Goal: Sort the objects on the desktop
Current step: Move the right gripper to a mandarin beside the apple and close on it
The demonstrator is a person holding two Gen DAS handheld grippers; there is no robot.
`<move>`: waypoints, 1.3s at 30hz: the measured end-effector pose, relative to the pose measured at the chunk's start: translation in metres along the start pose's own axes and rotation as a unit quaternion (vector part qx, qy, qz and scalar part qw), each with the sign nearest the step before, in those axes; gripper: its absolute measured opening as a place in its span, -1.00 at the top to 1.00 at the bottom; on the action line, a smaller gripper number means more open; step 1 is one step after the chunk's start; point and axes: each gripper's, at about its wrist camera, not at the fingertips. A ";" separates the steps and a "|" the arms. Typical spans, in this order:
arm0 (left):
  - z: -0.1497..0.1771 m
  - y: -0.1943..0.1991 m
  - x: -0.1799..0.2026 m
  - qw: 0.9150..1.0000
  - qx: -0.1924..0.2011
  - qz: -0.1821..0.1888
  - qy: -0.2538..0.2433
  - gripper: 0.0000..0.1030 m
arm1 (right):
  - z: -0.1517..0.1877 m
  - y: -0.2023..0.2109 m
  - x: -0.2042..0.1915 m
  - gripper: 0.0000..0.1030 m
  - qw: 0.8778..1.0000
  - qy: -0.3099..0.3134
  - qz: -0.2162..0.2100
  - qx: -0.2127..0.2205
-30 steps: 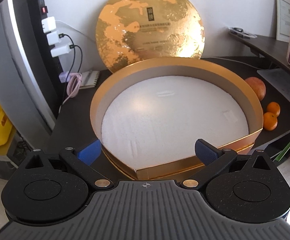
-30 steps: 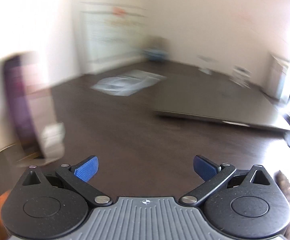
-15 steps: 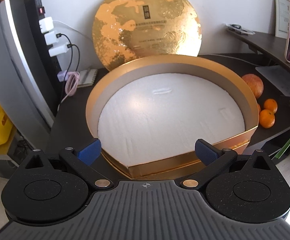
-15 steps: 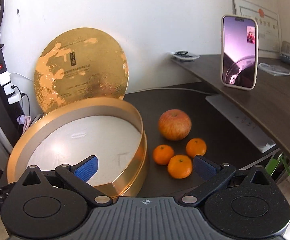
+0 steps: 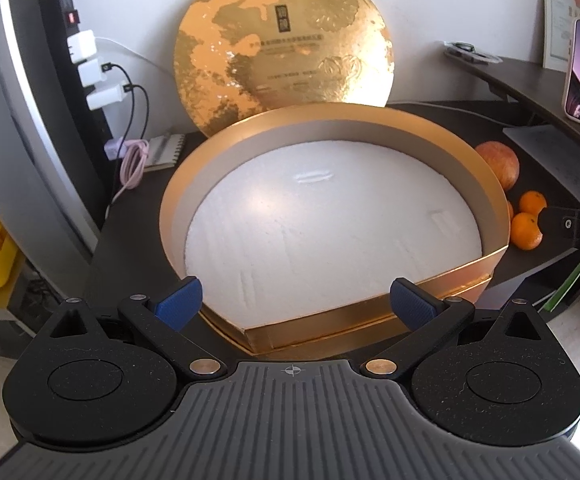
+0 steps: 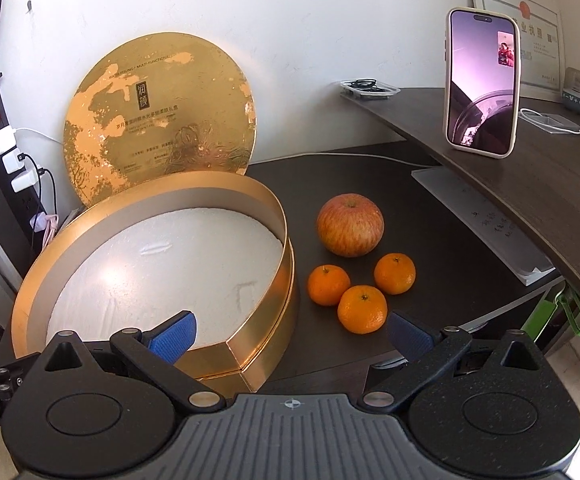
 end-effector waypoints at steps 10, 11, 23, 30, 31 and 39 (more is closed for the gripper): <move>0.000 -0.001 0.004 1.000 -0.003 0.001 -0.004 -0.99 | 0.000 0.000 -0.001 -0.99 1.000 0.006 0.008 -0.003; 0.000 -0.001 0.004 1.000 -0.003 0.002 -0.004 -0.99 | 0.000 0.000 -0.001 -0.99 1.000 0.007 0.008 -0.004; 0.000 -0.002 0.005 1.000 -0.005 0.002 -0.006 -0.99 | 0.000 0.001 -0.002 -0.99 1.000 0.010 0.005 -0.004; -0.001 -0.002 0.007 1.000 -0.004 0.002 -0.008 -0.99 | -0.001 0.001 -0.002 -0.99 1.000 0.011 0.006 -0.002; -0.001 -0.002 0.007 1.000 -0.003 0.002 -0.008 -0.99 | -0.001 0.001 -0.002 -0.99 1.000 0.010 0.006 -0.002; -0.002 -0.003 0.009 1.000 -0.004 0.003 -0.012 -0.99 | 0.000 -0.001 0.000 -0.99 1.000 0.009 0.008 -0.005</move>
Point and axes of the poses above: each gripper's, at about its wrist camera, not at the fingertips, and y roughly against the way its jaws point, x to its right, z to its underside, and after that the axes turned 1 degree about y, right-handed
